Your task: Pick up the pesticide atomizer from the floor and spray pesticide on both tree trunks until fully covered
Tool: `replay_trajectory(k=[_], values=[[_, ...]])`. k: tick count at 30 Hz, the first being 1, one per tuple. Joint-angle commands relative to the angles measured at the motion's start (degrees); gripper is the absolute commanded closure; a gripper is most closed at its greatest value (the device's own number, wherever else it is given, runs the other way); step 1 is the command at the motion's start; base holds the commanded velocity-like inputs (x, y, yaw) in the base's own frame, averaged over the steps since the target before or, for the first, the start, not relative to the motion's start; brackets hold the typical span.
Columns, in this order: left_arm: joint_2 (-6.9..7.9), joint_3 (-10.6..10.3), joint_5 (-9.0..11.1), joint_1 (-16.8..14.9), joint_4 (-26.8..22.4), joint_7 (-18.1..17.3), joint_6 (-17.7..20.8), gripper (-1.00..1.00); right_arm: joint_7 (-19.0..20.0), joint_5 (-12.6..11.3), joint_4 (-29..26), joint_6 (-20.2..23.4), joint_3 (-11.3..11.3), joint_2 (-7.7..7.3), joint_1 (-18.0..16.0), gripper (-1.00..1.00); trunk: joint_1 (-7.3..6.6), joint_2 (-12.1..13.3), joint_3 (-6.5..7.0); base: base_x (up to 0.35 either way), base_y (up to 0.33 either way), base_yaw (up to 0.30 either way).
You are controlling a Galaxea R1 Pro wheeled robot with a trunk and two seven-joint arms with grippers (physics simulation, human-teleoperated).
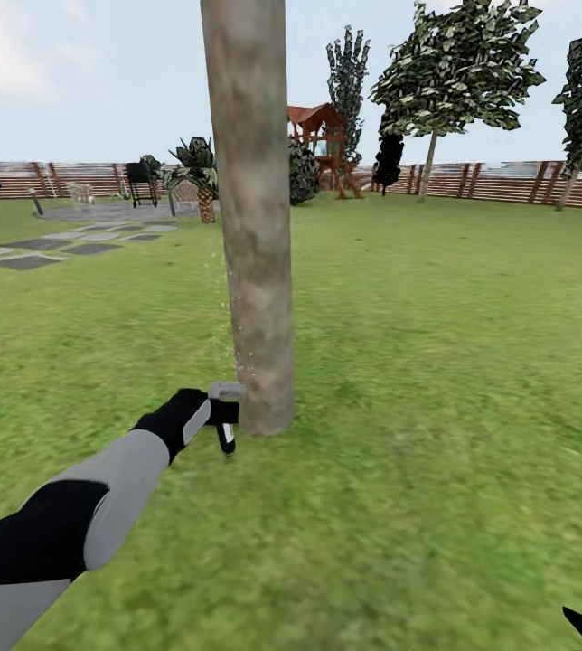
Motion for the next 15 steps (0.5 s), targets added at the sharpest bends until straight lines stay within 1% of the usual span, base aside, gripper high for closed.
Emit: replay_trajectory(k=[1,2,5,6,8,10,12,15], values=[[-0.01,-0.02,-1.16,0.02,-2.82,0.00,3.95,1.00,0.00,-0.01,0.00,0.00,0.00,-0.01,0.01,-1.00,0.01,0.00,-0.01,0.000,0.000,-0.112],[-0.04,-0.02,-2.89,0.02,-6.07,0.00,7.92,1.00,0.09,-0.02,0.01,0.00,0.00,-0.04,0.00,-1.00,0.01,0.00,-0.01,0.000,0.000,-0.189],[-0.07,-0.02,-6.42,-0.04,-11.80,-0.03,14.25,1.00,0.15,-0.03,0.01,0.00,-0.01,-0.10,0.00,-1.00,0.01,0.00,-0.01,0.000,0.000,-0.216],[-0.07,-0.02,-7.64,-0.19,-13.62,-0.06,17.14,1.00,0.14,0.00,0.01,0.00,-0.01,-0.11,0.01,-1.00,0.01,0.00,-0.01,0.000,0.000,-0.080],[-0.24,-0.02,-8.21,-0.34,-14.52,-0.08,20.18,1.00,0.16,0.02,0.01,0.00,-0.01,-0.11,0.01,-1.00,0.01,0.00,-0.01,0.000,0.000,-0.039],[-0.46,-0.02,-8.38,-0.50,-14.91,-0.08,21.96,1.00,0.16,-0.01,0.01,0.00,-0.02,-0.15,0.00,-1.00,0.01,0.00,-0.01,0.000,0.000,-0.014],[-0.71,-0.02,-8.47,-2.25,-15.18,-0.09,24.69,1.00,0.16,-0.03,0.01,0.00,-0.08,-0.25,0.00,-1.00,0.01,0.00,-0.01,0.000,0.000,-0.003],[-0.70,-0.14,-8.54,-5.13,-15.24,-0.09,26.86,1.00,0.15,-0.03,0.01,0.00,-0.09,-0.28,-0.01,-1.00,0.01,0.00,-0.01,0.000,0.000,0.000]])
